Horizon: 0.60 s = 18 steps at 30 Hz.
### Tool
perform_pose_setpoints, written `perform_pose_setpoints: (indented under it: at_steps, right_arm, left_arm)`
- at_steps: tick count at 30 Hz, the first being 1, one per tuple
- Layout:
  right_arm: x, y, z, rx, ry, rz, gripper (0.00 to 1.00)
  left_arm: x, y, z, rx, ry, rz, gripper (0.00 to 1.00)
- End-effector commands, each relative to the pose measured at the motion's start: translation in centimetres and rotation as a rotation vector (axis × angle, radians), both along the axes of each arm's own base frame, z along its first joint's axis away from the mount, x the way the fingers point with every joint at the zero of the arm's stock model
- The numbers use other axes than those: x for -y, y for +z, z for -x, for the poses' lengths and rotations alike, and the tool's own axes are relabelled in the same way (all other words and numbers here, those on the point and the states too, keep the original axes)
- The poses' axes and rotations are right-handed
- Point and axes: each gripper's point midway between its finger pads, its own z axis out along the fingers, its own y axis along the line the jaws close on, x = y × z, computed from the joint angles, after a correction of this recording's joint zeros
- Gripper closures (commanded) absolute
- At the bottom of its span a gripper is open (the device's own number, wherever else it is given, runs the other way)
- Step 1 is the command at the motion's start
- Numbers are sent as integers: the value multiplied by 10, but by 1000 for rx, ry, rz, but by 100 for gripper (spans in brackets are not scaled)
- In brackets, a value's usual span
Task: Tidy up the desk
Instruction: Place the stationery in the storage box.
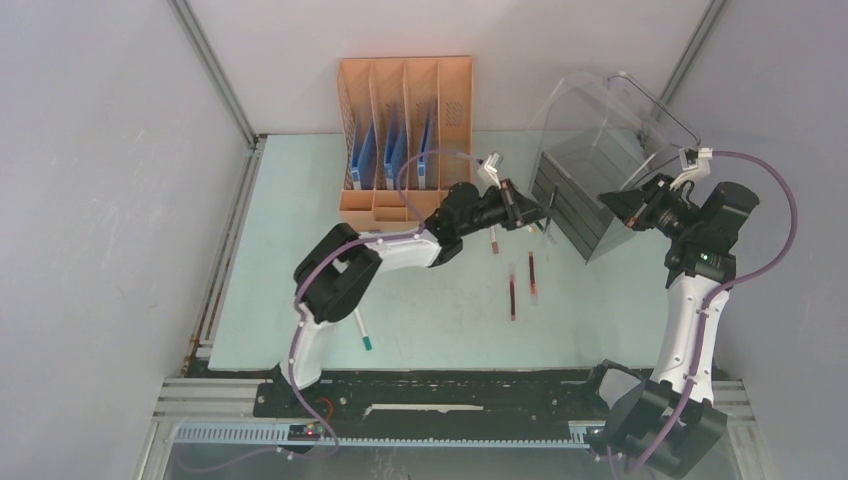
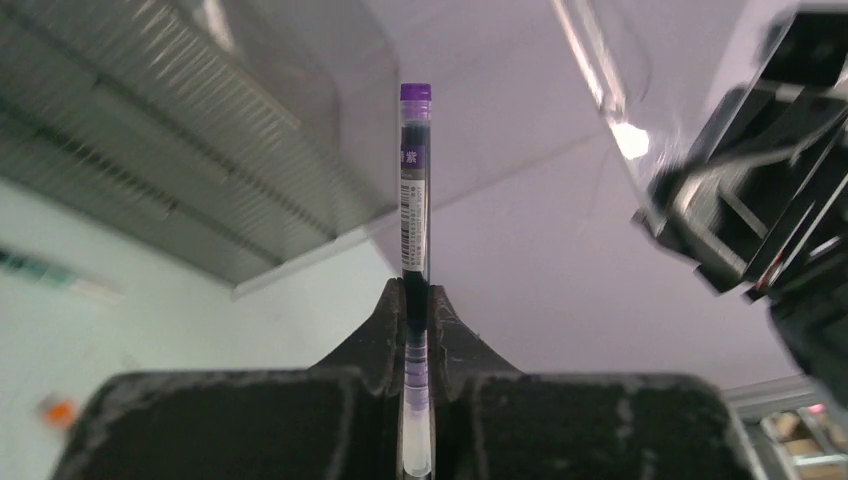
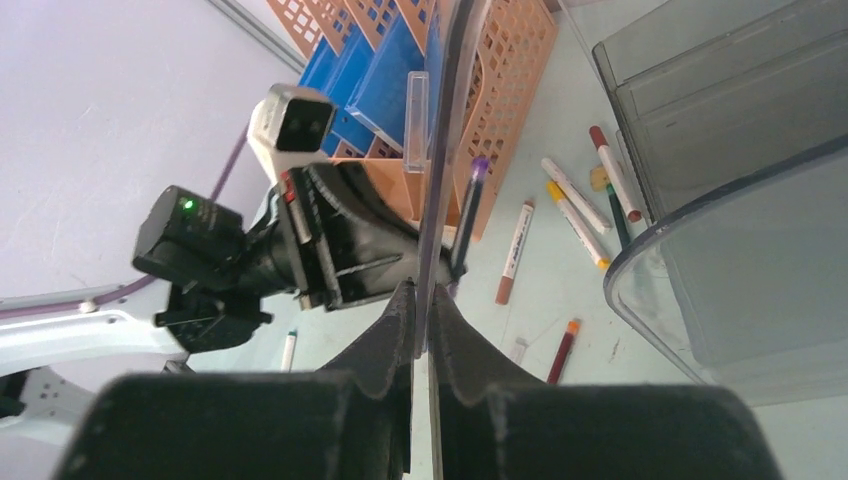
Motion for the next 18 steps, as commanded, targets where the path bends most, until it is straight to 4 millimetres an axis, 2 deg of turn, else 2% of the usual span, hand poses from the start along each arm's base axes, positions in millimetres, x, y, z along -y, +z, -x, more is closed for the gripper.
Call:
perform_pose_setpoints:
  at_steps: [1,8,18]
  right_arm:
    - [-20,21,16,82,108,11,90]
    - [-20,21,16,78,114,3,90]
    - [-24,21,17,77,129,0,90]
  left_arm:
    - [26,41,-15,-85,-41,204,100]
    - [48,60,-50,-113,16,316,100]
    - [64,63,-87,-189,129,415,99]
